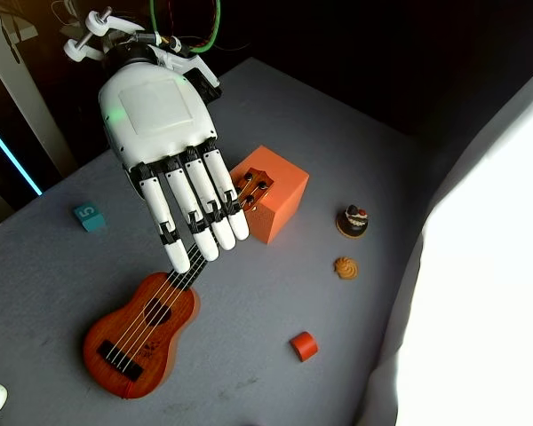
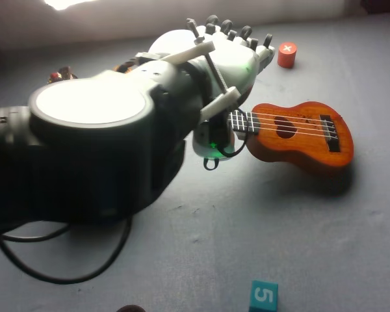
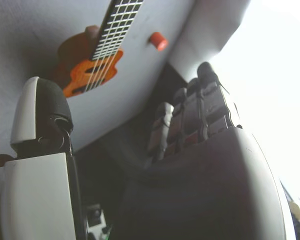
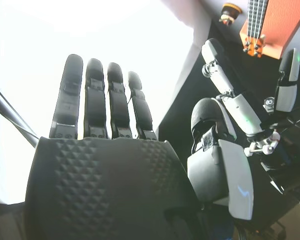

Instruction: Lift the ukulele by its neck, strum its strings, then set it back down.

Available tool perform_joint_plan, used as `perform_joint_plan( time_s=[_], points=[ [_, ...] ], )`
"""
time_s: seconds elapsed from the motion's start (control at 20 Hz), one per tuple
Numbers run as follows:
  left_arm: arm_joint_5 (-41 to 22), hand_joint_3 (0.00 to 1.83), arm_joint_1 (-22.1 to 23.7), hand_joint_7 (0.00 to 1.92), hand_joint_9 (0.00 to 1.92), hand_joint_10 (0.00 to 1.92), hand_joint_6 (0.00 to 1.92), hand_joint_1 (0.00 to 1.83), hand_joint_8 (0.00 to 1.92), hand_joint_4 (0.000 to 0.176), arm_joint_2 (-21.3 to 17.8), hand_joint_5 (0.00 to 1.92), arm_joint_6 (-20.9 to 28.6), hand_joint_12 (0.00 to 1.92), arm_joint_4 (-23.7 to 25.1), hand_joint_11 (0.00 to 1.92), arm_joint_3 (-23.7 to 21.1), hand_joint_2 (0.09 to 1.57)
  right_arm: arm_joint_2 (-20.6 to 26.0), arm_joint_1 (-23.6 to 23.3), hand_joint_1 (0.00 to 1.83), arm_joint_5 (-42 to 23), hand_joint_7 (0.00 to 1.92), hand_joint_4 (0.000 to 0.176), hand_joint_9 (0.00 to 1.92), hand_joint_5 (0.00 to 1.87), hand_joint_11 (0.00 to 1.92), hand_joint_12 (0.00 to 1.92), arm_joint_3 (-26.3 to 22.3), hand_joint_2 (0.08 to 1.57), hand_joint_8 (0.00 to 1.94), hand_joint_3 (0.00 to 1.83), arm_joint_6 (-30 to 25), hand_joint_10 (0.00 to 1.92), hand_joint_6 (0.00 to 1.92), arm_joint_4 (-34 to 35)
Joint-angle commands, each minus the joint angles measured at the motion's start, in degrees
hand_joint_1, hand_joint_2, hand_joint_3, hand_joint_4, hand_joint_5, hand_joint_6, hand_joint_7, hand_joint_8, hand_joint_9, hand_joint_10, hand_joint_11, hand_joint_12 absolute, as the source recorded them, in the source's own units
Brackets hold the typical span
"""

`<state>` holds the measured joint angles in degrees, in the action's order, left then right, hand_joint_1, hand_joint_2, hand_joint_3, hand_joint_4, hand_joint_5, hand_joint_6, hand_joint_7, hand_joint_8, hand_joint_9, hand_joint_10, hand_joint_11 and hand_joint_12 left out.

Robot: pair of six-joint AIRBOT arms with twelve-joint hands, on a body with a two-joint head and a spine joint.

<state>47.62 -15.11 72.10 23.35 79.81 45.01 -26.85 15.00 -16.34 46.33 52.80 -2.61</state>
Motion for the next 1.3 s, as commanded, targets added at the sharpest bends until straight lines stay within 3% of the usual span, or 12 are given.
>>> perform_joint_plan(
  time_s=[0.0,0.15,0.4,0.5,0.6,0.9,0.95,1.05,1.15,1.25],
  points=[
    [2.62,0.0,0.15,0.0,0.0,0.0,0.0,1.19,0.0,0.055,0.77,0.0,-0.16,0.0,4.64,0.0,0.87,1.0,0.46,-0.56,0.0,-6.54,0.14,0.0,0.15,0.13,0.0,0.43,-0.08,1.27,0.0,0.0,0.16,0.03,0.01,0.49],
    [6.02,0.0,-0.58,0.0,0.0,0.0,0.0,1.18,0.0,0.048,3.27,0.0,-0.1,0.0,3.31,0.0,3.44,1.02,0.46,-0.56,0.0,-6.54,0.18,0.0,0.18,0.14,0.0,0.61,-0.08,1.27,0.0,0.0,0.16,0.04,0.01,0.49],
    [9.84,0.0,-2.14,0.0,0.0,0.0,0.0,1.14,0.0,0.048,6.03,0.0,-0.1,0.0,2.49,0.0,6.79,1.03,0.46,-0.57,0.0,-6.53,0.16,0.0,0.17,0.14,0.0,0.58,-0.08,1.27,0.0,0.0,0.16,0.03,0.01,0.49],
    [10.22,0.0,-3.07,0.0,0.0,0.0,0.0,1.16,0.0,0.051,7.22,0.0,-0.1,0.0,2.5,0.0,8.26,1.03,0.45,-0.57,0.0,-6.53,0.17,0.0,0.19,0.15,0.0,0.65,-0.08,1.27,0.0,0.0,0.16,0.03,0.01,0.49],
    [10.51,0.0,-3.9,0.0,0.0,0.0,0.0,1.15,0.0,0.044,8.64,0.0,-0.1,0.0,2.56,0.0,9.94,1.03,0.45,-0.57,0.01,-6.53,0.16,0.0,0.18,0.16,0.0,0.63,-0.09,1.27,0.0,0.0,0.16,0.02,0.01,0.49],
    [10.82,0.0,-4.95,0.0,0.0,0.0,0.0,1.15,0.0,0.054,11.28,0.0,-0.11,0.01,3.04,0.02,13.66,1.02,0.45,-0.56,0.0,-6.53,0.15,0.0,0.15,0.16,0.0,0.44,-0.16,1.28,0.01,0.0,0.16,0.01,0.01,0.49],
    [11.1,0.0,-5.11,0.0,0.0,0.0,0.0,1.14,0.0,0.049,11.56,0.0,-0.13,0.01,3.22,0.01,14.07,1.02,0.45,-0.56,0.02,-6.53,0.2,0.0,0.18,0.18,0.0,0.54,-0.16,1.27,0.01,0.0,0.16,0.02,0.01,0.49],
    [11.24,0.0,-5.47,0.0,0.0,0.0,0.0,1.18,0.0,0.042,11.97,0.0,-0.13,0.01,3.61,0.0,14.73,1.03,0.45,-0.57,0.1,-6.53,0.2,0.0,0.18,0.18,0.0,0.55,-0.16,1.27,0.01,0.0,0.16,0.02,0.01,0.49],
    [11.55,0.0,-6.12,0.0,0.0,0.0,0.0,1.18,0.0,0.051,12.62,0.0,-0.15,0.0,3.86,0.0,15.69,1.03,0.44,-0.57,0.04,-6.53,0.17,0.0,0.16,0.14,0.0,0.46,-0.16,1.27,0.0,0.0,0.16,0.01,0.0,0.49],
    [11.55,0.0,-6.36,0.0,0.0,0.0,0.0,1.23,0.0,0.045,12.86,0.0,-0.15,0.0,4.12,0.0,16.08,1.03,0.44,-0.57,0.02,-6.53,0.16,0.0,0.16,0.14,0.0,0.44,-0.16,1.28,0.0,0.0,0.16,0.01,0.01,0.49]
  ],
)
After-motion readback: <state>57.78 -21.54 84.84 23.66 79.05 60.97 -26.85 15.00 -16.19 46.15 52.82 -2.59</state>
